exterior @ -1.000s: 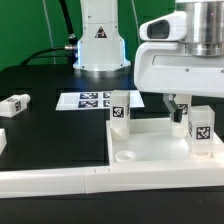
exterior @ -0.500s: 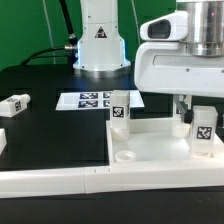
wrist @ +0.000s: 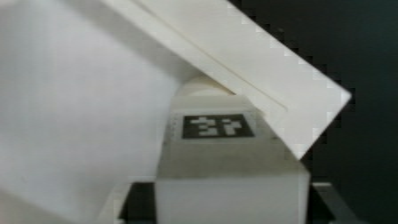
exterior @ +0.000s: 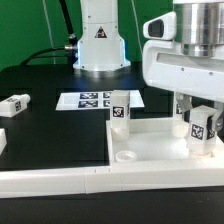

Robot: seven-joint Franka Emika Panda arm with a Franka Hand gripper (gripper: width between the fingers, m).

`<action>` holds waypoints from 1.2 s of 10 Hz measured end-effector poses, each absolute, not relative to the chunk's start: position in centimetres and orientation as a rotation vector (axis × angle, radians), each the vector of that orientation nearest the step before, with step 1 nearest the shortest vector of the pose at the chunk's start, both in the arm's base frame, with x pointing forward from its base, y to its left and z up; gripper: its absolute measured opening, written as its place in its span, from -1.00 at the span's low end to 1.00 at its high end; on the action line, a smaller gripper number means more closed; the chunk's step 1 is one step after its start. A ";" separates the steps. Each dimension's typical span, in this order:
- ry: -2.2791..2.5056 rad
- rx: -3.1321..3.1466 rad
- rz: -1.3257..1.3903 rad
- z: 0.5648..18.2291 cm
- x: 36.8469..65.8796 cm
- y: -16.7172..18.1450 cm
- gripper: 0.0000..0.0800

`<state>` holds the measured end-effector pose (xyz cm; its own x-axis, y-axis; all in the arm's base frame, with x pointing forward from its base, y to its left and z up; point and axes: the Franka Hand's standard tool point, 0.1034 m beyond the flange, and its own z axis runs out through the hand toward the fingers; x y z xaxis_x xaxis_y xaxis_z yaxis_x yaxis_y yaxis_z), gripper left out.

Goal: Assemble square table

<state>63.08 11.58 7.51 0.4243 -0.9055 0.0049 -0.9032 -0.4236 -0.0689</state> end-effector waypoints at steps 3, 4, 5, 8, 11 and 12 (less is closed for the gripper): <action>2.200 -2.032 -0.017 7.4 62.7 11.4 -0.27; 2.263 -1.959 -0.005 7.4 62.7 11.4 -0.27; 2.327 -1.882 0.005 7.3 62.6 11.6 0.01; 2.075 -2.239 0.018 7.5 62.4 11.7 0.49; 1.619 -2.577 -0.024 7.4 62.8 12.0 0.62; 1.492 -2.657 -0.034 7.4 62.8 11.9 0.62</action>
Offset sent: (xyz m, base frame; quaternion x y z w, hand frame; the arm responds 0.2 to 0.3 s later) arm 0.0147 -0.0015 0.0036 0.0686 -0.0176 0.2497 0.9657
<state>62.83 11.87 7.37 0.5212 -0.8530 -0.0269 -0.8509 -0.5170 -0.0929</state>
